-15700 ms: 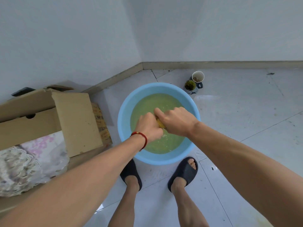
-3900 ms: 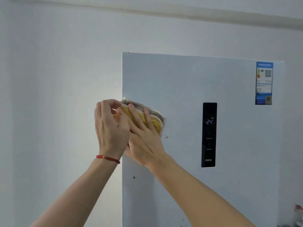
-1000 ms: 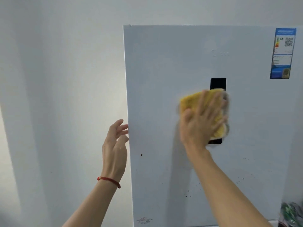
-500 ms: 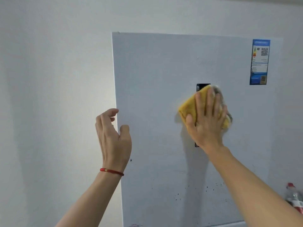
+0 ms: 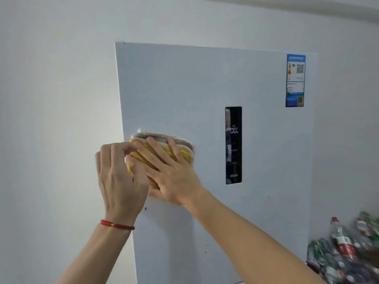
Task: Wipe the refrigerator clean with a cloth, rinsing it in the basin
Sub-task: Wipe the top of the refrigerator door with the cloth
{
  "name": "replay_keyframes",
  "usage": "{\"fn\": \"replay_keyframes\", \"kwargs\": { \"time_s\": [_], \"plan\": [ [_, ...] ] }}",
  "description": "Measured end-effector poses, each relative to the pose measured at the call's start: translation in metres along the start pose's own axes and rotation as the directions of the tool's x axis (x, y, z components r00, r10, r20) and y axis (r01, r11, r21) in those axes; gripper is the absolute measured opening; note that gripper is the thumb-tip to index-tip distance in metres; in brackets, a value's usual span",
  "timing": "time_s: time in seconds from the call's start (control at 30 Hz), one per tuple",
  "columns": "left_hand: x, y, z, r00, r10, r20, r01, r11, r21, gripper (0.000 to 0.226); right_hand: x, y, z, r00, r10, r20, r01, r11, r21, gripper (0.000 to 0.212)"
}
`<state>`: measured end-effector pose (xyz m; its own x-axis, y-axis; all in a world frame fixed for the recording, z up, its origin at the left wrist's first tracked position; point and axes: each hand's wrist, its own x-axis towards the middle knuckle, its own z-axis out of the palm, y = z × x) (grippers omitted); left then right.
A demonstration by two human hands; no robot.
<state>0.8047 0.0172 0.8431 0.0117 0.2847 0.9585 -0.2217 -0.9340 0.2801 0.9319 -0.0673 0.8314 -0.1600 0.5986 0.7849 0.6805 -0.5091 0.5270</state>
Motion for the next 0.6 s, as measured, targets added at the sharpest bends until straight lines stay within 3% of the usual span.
{"fn": "replay_keyframes", "kwargs": {
  "time_s": [0.07,0.13,0.2,0.3,0.43,0.53,0.6],
  "plan": [
    [-0.007,0.018,0.019,0.998,0.055,0.041,-0.055,0.998,-0.017,0.034,-0.03,0.042,-0.008,0.999,-0.003,0.032,0.005,0.999,-0.038,0.072],
    [-0.017,0.035,0.038,0.991,0.079,0.105,-0.075,0.996,-0.043,0.035,-0.067,0.086,-0.018,0.984,0.181,-0.009,-0.181,0.981,-0.065,0.069],
    [-0.026,0.049,0.056,0.986,0.089,0.143,-0.08,0.995,-0.066,0.035,-0.112,0.132,-0.023,0.918,0.397,-0.021,-0.397,0.914,-0.085,0.068],
    [-0.037,0.065,0.079,0.983,0.061,0.175,-0.044,0.994,-0.096,0.038,-0.175,0.193,-0.027,0.75,0.661,0.006,-0.661,0.75,-0.025,0.073],
    [-0.047,0.084,0.103,0.981,0.021,0.194,0.005,0.991,-0.132,0.046,-0.223,0.248,-0.033,0.572,0.82,0.032,-0.819,0.568,0.077,0.074],
    [-0.05,0.09,0.108,0.979,0.027,0.203,-0.001,0.992,-0.129,0.047,-0.23,0.253,-0.036,0.321,0.945,0.068,-0.919,0.294,0.263,0.073],
    [-0.052,0.092,0.106,0.981,0.016,0.193,0.007,0.993,-0.114,0.047,-0.217,0.234,-0.028,0.131,0.991,0.032,-0.947,0.116,0.298,0.073]
  ]
}}
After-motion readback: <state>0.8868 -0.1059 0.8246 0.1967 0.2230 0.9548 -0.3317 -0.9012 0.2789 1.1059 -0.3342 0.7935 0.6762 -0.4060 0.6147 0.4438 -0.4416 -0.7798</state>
